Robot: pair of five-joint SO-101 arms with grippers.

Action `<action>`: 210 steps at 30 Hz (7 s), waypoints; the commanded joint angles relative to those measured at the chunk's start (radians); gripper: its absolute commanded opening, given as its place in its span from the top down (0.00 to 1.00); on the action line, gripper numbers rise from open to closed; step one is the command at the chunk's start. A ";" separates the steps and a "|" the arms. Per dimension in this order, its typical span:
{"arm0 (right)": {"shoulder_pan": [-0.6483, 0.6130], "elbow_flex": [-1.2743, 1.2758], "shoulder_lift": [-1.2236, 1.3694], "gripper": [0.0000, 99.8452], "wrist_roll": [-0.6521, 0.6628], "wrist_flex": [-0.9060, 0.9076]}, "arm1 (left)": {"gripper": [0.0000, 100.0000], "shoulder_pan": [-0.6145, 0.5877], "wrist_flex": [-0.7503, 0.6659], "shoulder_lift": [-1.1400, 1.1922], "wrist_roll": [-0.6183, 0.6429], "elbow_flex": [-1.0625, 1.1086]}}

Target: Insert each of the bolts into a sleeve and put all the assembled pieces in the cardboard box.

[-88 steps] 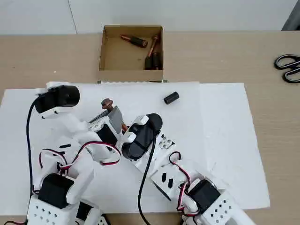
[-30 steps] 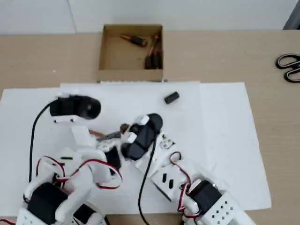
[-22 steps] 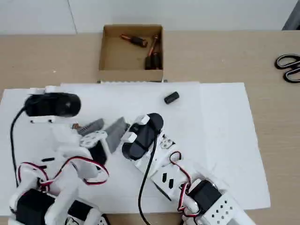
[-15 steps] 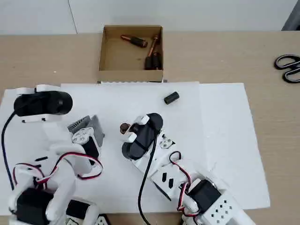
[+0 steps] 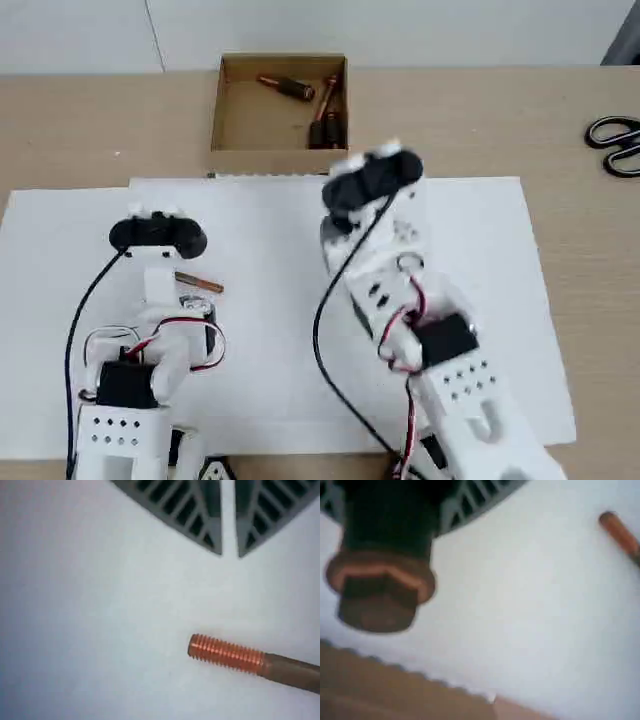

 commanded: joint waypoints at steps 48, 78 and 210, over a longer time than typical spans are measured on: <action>0.071 -1.783 1.506 1.00 0.565 0.196 | 0.99 0.005 -0.295 -0.006 -0.011 0.272; 0.173 -1.778 1.382 1.00 -0.514 1.018 | 0.99 0.000 -0.298 -0.006 -0.009 0.272; 0.131 -1.906 1.801 1.00 -0.546 0.998 | 0.99 -0.002 -0.301 -0.006 -0.009 0.272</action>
